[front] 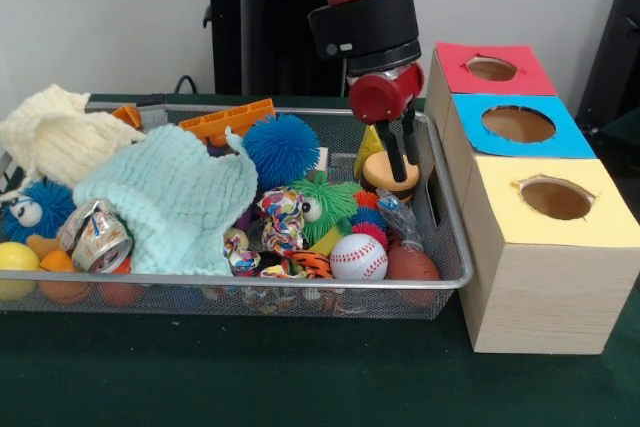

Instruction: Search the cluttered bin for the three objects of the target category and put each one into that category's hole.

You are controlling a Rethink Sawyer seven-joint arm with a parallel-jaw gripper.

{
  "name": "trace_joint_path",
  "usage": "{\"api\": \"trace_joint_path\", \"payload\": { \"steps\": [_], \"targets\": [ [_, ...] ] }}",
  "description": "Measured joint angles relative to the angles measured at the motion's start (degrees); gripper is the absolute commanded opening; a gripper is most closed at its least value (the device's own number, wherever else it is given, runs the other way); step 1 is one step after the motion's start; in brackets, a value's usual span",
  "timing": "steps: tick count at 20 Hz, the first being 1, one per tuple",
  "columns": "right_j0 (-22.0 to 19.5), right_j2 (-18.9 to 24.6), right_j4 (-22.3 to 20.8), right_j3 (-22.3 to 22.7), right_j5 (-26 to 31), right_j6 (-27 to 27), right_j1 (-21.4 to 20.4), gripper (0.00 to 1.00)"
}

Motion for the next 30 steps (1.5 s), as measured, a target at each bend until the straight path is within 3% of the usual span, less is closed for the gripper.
{"api": "trace_joint_path", "payload": {
  "steps": [11, 30],
  "targets": [
    [3.14, -2.31, 1.28, -5.53, 1.79, 0.00, 2.99, 1.00],
    [7.50, -8.82, 2.20, -9.47, 3.45, 0.00, 4.82, 1.00]
  ]
}}
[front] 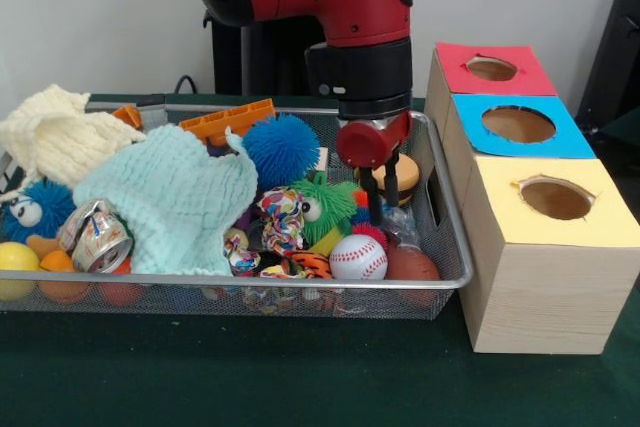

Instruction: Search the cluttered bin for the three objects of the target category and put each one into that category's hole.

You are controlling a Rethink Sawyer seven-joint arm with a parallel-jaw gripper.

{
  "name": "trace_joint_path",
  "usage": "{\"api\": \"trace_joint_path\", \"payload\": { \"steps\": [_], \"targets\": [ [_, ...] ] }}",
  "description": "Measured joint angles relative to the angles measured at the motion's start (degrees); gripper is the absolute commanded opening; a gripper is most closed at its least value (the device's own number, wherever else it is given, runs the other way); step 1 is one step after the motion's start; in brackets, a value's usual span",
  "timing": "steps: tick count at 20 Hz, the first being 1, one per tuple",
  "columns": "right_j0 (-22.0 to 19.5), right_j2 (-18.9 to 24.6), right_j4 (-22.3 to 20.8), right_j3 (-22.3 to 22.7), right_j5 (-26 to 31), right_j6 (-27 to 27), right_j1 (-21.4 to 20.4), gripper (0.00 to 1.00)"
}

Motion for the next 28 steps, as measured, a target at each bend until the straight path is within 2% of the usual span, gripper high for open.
{"api": "trace_joint_path", "payload": {
  "steps": [18, 28],
  "targets": [
    [-0.84, -0.29, 5.64, -1.04, 1.42, 0.01, 1.92, 1.00],
    [-0.86, -0.24, 10.46, -3.53, 7.83, 0.01, 3.44, 1.00]
  ]
}}
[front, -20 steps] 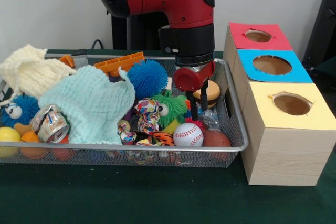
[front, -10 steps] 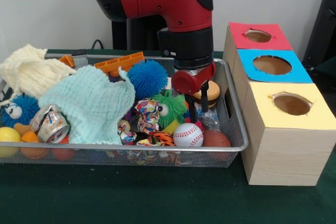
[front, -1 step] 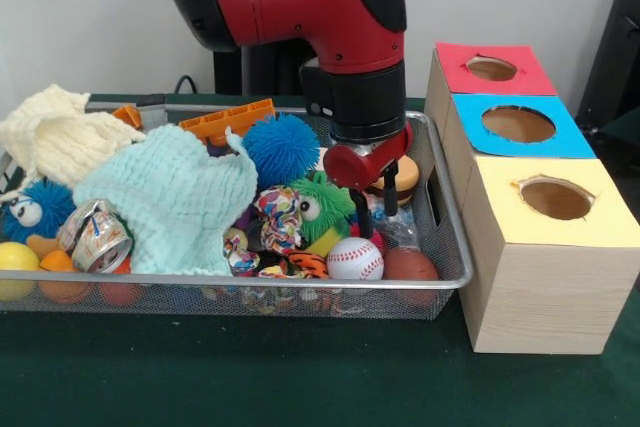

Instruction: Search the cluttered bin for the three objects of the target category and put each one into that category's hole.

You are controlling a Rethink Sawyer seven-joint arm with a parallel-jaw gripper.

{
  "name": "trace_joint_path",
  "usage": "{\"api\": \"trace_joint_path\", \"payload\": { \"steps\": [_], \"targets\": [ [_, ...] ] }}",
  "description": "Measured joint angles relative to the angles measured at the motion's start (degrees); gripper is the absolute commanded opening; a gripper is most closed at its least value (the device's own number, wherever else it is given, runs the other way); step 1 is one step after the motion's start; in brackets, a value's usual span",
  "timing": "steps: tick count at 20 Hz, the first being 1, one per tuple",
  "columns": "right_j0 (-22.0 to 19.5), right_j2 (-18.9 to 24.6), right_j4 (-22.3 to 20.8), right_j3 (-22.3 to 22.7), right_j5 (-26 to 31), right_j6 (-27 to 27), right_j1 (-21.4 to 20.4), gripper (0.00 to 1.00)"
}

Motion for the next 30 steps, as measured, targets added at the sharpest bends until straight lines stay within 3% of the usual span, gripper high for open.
{"api": "trace_joint_path", "payload": {
  "steps": [14, 15, 30],
  "targets": [
    [0.17, 0.12, 2.65, -2.30, 5.55, 0.00, 1.05, 1.00],
    [0.18, 0.15, 2.66, -2.31, 5.65, 0.00, 1.10, 0.00],
    [-0.14, 1.24, 2.76, -2.41, 6.58, 0.00, 1.66, 0.00]
  ]
}}
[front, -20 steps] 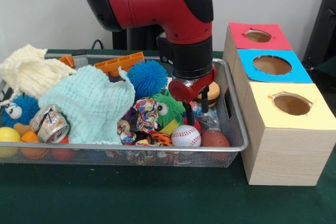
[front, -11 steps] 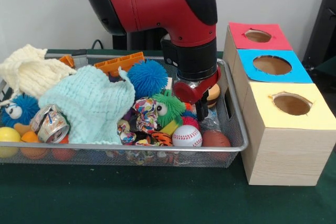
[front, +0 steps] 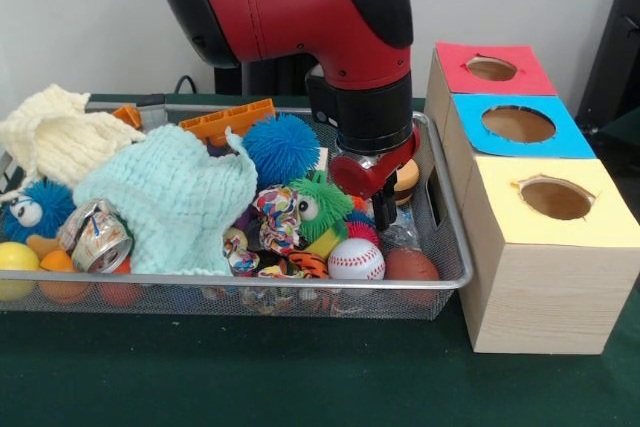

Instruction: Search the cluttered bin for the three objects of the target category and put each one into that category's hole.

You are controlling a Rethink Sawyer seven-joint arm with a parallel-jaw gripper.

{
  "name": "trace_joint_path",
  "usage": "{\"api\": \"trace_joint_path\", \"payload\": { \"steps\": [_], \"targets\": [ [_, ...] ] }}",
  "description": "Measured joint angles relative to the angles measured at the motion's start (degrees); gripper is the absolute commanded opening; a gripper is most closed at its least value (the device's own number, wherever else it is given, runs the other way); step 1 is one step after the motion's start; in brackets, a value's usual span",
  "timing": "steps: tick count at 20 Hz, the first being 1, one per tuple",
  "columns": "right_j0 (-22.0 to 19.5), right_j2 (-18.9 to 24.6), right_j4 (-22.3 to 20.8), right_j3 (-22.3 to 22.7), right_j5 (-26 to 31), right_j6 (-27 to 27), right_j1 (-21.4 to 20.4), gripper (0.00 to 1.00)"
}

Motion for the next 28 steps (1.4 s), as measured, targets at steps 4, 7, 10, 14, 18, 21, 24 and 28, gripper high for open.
{"api": "trace_joint_path", "payload": {
  "steps": [4, 7, 10, 14, 18, 21, 24, 28],
  "targets": [
    [-0.24, 0.19, 0.00, -0.01, 0.14, 0.00, 0.08, 0.00],
    [-0.15, 0.17, 0.00, -0.06, 0.40, 0.00, 0.03, 0.00],
    [0.66, -0.36, -0.05, -0.58, 2.25, 0.00, -0.18, 0.00],
    [3.48, -2.07, -0.93, -2.45, 7.09, 0.00, -0.81, 0.00],
    [6.72, -4.04, -2.64, -4.37, 11.70, -0.01, -1.48, 0.00],
    [8.60, -5.33, -3.92, -5.05, 14.78, -0.01, -1.86, 0.00],
    [9.68, -6.14, -4.55, -5.08, 17.01, -0.01, -2.26, 0.00],
    [10.98, -6.98, -5.64, -4.68, 22.04, -0.01, -3.04, 0.00]
  ]
}}
